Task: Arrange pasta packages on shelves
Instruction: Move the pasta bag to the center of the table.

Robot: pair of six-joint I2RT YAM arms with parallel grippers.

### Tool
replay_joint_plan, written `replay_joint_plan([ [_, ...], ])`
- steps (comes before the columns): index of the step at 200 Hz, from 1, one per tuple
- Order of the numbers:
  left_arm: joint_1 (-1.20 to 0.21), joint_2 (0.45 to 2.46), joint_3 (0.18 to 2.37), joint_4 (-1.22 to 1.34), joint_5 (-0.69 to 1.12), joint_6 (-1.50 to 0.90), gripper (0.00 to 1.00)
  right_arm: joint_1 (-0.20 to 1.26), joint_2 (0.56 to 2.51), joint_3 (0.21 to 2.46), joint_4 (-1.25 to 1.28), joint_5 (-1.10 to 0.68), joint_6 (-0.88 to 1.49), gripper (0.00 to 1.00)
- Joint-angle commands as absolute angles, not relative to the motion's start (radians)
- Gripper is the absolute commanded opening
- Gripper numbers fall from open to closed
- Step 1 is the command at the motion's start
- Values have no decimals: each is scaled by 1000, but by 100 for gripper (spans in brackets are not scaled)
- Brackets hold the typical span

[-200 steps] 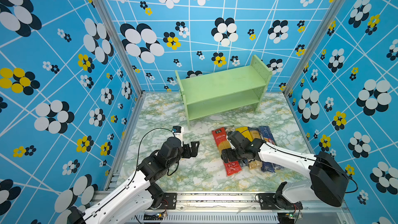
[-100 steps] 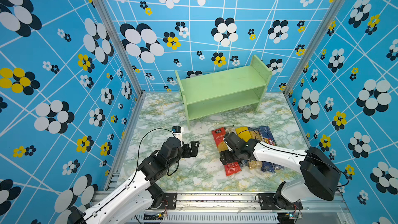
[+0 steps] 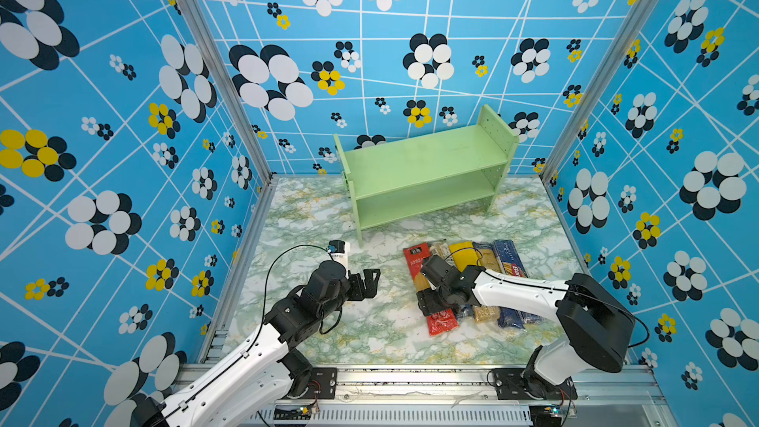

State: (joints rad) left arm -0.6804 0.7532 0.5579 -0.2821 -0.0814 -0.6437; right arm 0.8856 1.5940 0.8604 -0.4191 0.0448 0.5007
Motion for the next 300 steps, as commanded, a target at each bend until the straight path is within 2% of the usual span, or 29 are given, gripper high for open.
replay_joint_plan([
  [1,-672,759,548,-249,-72,-655,99,898,1642,868,-458,82,479,82],
  [43,-667,758,545,-250,-71,-657,99,902,1663,869,-454,93,473,72],
  [69,-664,755,543,-258,-71,-662,99,901,1689,883,-458,93,461,50],
  [81,-661,753,540,-259,-71,-664,99,902,1706,896,-463,92,451,44],
  [139,-657,746,540,-261,-67,-667,99,900,1778,1011,-466,118,394,41],
  [148,-657,746,539,-261,-67,-668,99,899,1793,1036,-467,123,385,43],
  [161,-654,744,538,-262,-68,-669,99,898,1812,1069,-477,140,381,56],
  [191,-655,728,536,-280,-66,-674,99,898,1824,1087,-486,141,371,68],
  [253,-652,669,513,-301,-85,-691,99,900,1688,887,-388,80,392,76],
  [300,-649,695,509,-283,-71,-697,99,902,1563,758,-328,39,378,90],
])
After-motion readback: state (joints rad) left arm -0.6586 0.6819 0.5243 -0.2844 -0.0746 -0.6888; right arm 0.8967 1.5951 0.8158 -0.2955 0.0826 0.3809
